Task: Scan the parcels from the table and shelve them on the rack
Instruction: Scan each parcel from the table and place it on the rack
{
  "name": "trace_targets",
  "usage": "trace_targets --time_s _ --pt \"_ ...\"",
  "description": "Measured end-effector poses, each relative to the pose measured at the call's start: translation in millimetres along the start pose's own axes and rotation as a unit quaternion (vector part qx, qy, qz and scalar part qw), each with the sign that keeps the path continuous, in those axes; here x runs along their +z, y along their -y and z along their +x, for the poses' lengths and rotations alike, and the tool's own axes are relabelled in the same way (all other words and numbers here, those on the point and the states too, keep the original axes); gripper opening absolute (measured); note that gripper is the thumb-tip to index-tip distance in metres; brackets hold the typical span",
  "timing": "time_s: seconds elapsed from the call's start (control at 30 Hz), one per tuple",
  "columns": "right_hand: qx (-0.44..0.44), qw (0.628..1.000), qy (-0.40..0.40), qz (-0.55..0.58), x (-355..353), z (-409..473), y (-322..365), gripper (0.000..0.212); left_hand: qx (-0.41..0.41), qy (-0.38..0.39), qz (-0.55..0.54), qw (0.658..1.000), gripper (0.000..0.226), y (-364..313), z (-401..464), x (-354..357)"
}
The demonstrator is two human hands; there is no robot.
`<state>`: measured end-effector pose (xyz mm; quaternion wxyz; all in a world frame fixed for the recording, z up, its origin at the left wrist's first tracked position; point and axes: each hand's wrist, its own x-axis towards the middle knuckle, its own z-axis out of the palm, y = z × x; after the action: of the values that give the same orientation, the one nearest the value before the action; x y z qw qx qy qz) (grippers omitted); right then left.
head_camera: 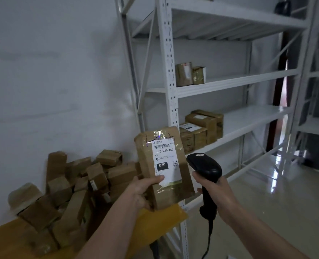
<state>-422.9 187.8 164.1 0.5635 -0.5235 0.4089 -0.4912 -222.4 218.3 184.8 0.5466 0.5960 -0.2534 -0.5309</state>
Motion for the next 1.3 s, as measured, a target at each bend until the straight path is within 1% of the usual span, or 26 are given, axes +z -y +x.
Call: trace_targets --time_s 0.07,0.13,0.27,0.33,0.4,0.47,0.63,0.73,0.8,0.87,0.93,0.97,1.03,1.17,1.23,1.3 --pt "-0.012 1.0 -0.003 0.007 -9.7 2.1 8.5 0.019 0.014 0.0 0.003 1.0 0.097 -6.5 -2.5 14.4" --pt "-0.022 1.0 -0.002 0.017 -22.5 4.6 16.8 0.017 0.027 0.003 0.017 0.999 0.1 -14.1 -4.7 34.2" --pt "-0.034 0.999 0.004 0.037 -52.2 20.1 32.6 0.021 0.057 0.014 0.017 0.998 0.078 -30.2 0.0 76.6" --pt "-0.042 0.998 0.005 0.046 -71.7 31.6 42.2 0.021 0.067 0.018 0.031 0.997 0.074 -36.7 5.7 101.6" --pt "-0.054 0.997 0.004 0.057 -94.9 46.0 52.0 0.027 0.081 0.016 0.045 0.996 0.072 -42.9 9.8 129.6" --pt "-0.066 0.995 0.001 0.075 -119.7 62.2 63.2 0.03 0.096 0.017 0.084 0.992 0.073 -47.4 20.5 157.5" --pt "-0.098 0.99 0.012 0.101 -178.3 108.1 90.0 0.021 0.163 0.022 0.126 0.978 0.065 -64.9 42.9 233.1" --pt "-0.103 0.988 0.011 0.111 -209.9 140.3 102.0 0.022 0.192 0.028 0.126 0.973 0.051 -77.7 49.6 276.2" --pt "-0.104 0.988 0.006 0.117 -227.0 163.9 111.7 0.019 0.212 0.027 0.133 0.968 0.055 -86.5 56.5 300.2" --pt "-0.099 0.987 0.006 0.123 -238.4 187.0 121.0 0.017 0.242 0.009 0.129 0.962 0.07 -98.6 65.5 320.1" --pt "-0.097 0.986 0.013 0.137 -244.6 208.3 129.6 0.018 0.268 -0.027 0.1 0.958 0.086 -116.3 74.5 337.3" --pt "-0.098 0.985 0.016 0.141 -246.2 218.4 133.5 0.018 0.28 -0.045 0.09 0.955 0.089 -126.1 79.3 345.0" --pt "-0.104 0.983 0.02 0.148 -247.3 237.5 139.7 0.018 0.3 -0.072 0.072 0.948 0.086 -146.8 90.4 358.0" --pt "-0.124 0.978 0.025 0.163 -247.0 272.7 148.9 0.019 0.336 -0.092 0.07 0.935 0.074 -182.3 116.3 381.0" --pt "-0.141 0.975 0.041 0.167 -244.1 287.8 155.4 0.026 0.357 -0.099 0.071 0.926 0.07 -198.9 131.3 391.5" --pt "-0.162 0.969 0.06 0.175 -238.4 303.0 164.2 0.036 0.37 -0.107 0.079 0.919 0.068 -215.1 145.0 399.2"
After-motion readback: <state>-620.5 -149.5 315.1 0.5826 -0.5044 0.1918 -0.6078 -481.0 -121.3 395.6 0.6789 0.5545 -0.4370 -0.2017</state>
